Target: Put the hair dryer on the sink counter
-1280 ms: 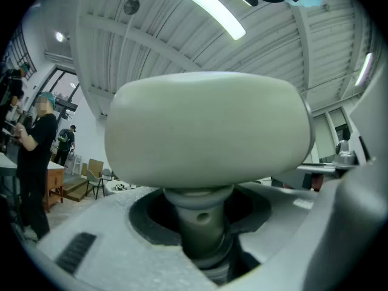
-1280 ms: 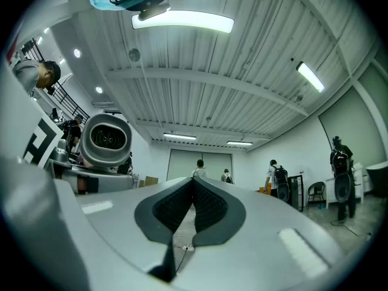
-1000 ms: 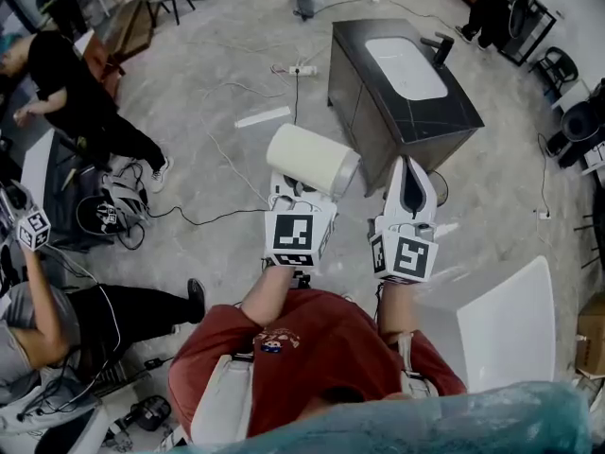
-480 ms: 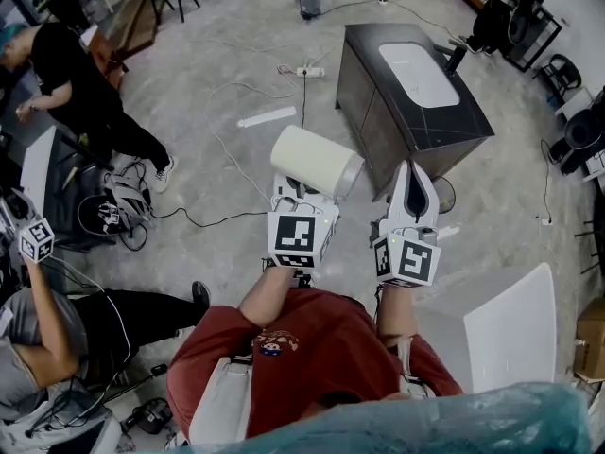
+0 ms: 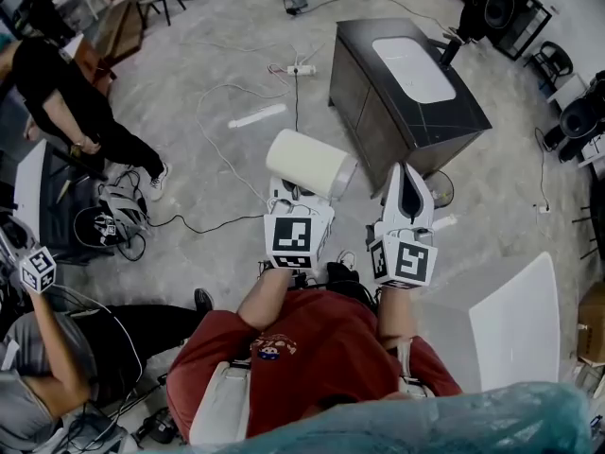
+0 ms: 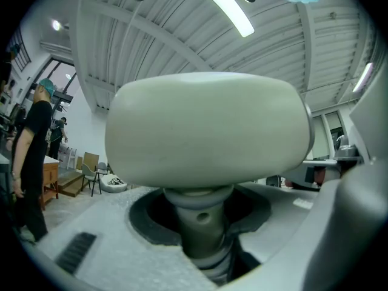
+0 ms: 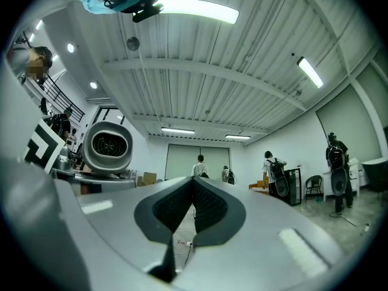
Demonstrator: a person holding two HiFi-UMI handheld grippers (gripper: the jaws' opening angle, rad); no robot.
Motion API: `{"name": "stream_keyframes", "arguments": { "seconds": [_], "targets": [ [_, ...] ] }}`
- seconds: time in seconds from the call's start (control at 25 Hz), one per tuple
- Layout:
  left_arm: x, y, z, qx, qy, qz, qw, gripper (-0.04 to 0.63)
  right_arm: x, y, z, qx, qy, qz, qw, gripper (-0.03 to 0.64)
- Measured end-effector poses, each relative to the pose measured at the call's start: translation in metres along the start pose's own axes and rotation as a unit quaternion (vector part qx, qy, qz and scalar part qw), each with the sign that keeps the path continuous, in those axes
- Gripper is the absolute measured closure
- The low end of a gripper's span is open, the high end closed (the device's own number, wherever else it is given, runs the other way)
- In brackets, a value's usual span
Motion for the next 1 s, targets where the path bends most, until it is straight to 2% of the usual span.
{"name": "stream_keyframes", "arguments": {
  "seconds": [0.56,1.0],
  "targets": [
    [0.002,0.022,0.049,-0.006,-0.005,0.004,1.0000,0.413,0.016,-0.014,0.057,-0.010,-0.003,0.004,1.000,0.615],
    [-0.005,0.031,0.125,-0.006,-0.008,0.007,0.9999,0.413,0.026,-0.051,0.127,-0.012,0.005,0.006,1.000,0.615]
  ]
}}
Point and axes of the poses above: the fingertips, and each gripper's own axes: z forward along the fingers, y to its left, x out of its underside, the point moved 4 cm from there along -z, backward along the fingers, and after that the axes turned 5 degrees about x, right-handed, at the moved point
